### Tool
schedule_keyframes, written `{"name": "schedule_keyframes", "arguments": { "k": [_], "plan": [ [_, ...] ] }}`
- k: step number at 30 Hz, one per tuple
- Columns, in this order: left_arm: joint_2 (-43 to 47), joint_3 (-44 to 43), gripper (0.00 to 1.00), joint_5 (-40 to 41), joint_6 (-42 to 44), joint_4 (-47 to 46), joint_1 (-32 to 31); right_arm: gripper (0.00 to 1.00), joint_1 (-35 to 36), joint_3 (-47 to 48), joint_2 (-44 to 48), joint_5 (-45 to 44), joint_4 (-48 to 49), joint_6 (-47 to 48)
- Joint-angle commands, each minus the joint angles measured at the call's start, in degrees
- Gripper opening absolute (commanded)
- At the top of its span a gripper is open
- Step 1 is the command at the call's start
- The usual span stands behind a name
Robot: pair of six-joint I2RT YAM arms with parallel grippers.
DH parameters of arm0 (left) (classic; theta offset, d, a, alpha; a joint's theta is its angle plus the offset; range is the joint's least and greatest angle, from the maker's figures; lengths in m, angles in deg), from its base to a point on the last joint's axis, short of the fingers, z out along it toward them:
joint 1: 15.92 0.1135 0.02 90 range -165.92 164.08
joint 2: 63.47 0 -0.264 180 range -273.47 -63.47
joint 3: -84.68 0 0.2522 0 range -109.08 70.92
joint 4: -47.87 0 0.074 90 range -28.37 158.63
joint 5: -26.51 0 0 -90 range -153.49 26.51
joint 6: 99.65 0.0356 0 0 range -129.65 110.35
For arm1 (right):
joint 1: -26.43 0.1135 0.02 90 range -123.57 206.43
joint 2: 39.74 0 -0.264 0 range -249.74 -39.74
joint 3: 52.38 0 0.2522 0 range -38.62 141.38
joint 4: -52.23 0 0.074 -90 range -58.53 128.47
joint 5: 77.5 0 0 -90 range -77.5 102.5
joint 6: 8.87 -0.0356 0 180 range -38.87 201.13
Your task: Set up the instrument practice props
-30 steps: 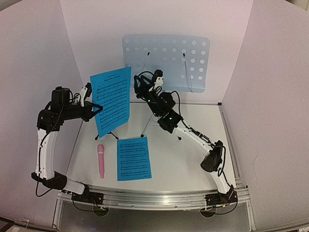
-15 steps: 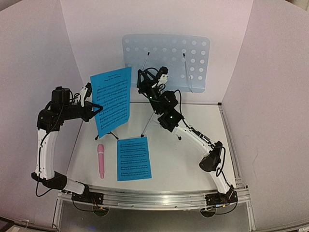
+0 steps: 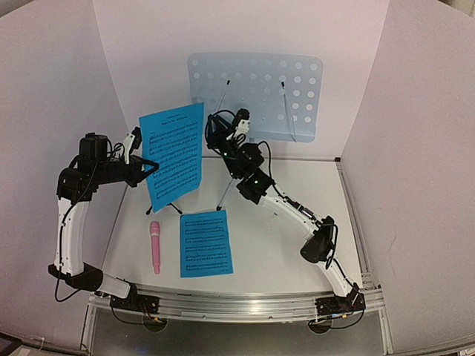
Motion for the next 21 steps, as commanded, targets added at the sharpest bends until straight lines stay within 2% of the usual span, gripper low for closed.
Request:
{"name": "schedule_keyframes", "arguments": {
  "k": [1, 5, 10, 13, 21],
  "plan": [
    [0.37, -1.19, 0.00, -1.00, -0.43, -2.68, 0.16, 0.13, -0.23, 1.90, -0.43, -0.80, 1.36, -0.60],
    [-0.43, -3.16, 0.00, 0.19, 0.69, -2.61, 0.12, 0.04, -0.25, 1.88, -0.37, -0.40, 1.48, -0.44],
    [-3.89, -11.78, 0.00, 4.31, 2.99, -1.75, 0.16, 0.00, -0.23, 0.53, 0.56, 0.46, 2.37, 0.62],
    [-6.05, -16.59, 0.00, 5.00, 4.54, -2.76, 0.13, 0.00, -0.23, -0.88, 1.13, 2.29, 4.69, 1.74],
    [-10.50, -22.46, 0.00, 1.03, 5.79, -7.87, 0.15, 0.00, -0.14, -5.66, 2.16, 6.90, 13.12, 4.54]
  ]
}}
